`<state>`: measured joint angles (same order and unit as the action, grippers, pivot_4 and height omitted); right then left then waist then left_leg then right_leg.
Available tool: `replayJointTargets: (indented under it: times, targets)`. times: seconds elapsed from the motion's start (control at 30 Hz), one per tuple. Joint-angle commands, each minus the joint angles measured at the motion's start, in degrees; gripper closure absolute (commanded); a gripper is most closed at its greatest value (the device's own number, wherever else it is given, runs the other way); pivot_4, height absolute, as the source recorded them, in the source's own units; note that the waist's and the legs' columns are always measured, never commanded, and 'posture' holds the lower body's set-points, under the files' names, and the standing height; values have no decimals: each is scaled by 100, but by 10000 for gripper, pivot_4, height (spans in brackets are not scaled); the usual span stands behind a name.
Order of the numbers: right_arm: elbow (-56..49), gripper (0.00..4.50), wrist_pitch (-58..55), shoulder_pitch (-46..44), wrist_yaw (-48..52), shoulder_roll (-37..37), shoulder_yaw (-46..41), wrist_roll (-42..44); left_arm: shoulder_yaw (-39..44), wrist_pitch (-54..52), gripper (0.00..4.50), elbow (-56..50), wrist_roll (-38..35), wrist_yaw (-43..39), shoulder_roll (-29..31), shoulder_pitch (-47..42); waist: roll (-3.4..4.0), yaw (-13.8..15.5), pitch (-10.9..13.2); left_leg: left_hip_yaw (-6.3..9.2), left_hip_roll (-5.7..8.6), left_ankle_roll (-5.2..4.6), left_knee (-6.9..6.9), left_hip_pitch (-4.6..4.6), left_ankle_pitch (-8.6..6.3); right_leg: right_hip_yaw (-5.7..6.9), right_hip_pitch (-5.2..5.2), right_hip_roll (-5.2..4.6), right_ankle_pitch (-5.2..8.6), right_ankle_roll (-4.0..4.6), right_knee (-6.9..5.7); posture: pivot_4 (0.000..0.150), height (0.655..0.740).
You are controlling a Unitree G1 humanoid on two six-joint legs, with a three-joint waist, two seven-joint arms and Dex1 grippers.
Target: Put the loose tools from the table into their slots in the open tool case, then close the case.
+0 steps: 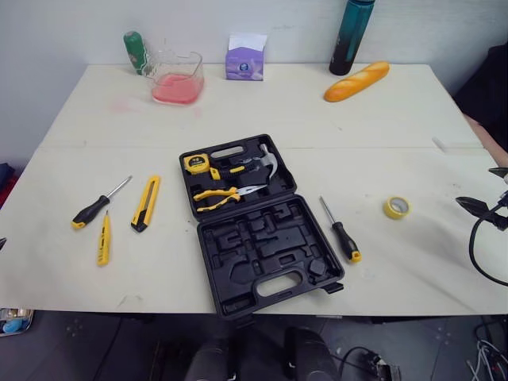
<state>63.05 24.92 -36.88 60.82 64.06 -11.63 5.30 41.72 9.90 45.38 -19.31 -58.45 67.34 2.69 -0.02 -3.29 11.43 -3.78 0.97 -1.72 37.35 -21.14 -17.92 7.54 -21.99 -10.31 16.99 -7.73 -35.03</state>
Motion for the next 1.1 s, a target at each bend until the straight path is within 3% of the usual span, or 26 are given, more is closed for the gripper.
replayJointTargets:
  times: [0.03,0.27,0.67,0.77,1.0,1.1]
  targets:
    - [-66,0,49,-130,5,-14,-25,15,197,-22,379,-233,-158,32,-56,22,0,3,0,0,0,0,0,0,0,0,0,0,0,0,0,1500,7400]
    - [-231,0,-22,-231,486,-189,-20,175,355,-368,379,-788,-337,-16,-228,229,0,8,0,0,0,0,2,-2,-1,0,-1,0,0,0,0,1500,7400]
    - [-1960,0,-1153,-274,1064,-1042,204,552,-104,-1724,379,-4364,-634,465,-1373,748,-1,49,0,9,-4,2,24,-8,-3,1,4,1,-1,0,-5,1500,7400]
    - [-2876,8374,-1911,-90,1345,-1274,436,779,-540,-2200,9026,-5206,-772,696,-1655,660,-1,119,-1,13,-5,2,32,-10,-5,2,7,3,-1,0,-5,1500,7400]
    - [-4308,44964,-2667,92,1020,-1810,1001,621,-1942,-3166,43241,-6370,-476,1560,-2086,9,-1,186,-1,22,-18,8,66,-10,-21,1,21,21,-2,1,-12,1500,7400]
    - [-4615,45000,-2924,65,817,-1877,1275,373,-2414,-3521,44721,-6470,-333,1798,-2178,-263,-1,197,-1,26,-19,10,68,-16,-22,0,21,30,-2,1,-6,1500,7400]
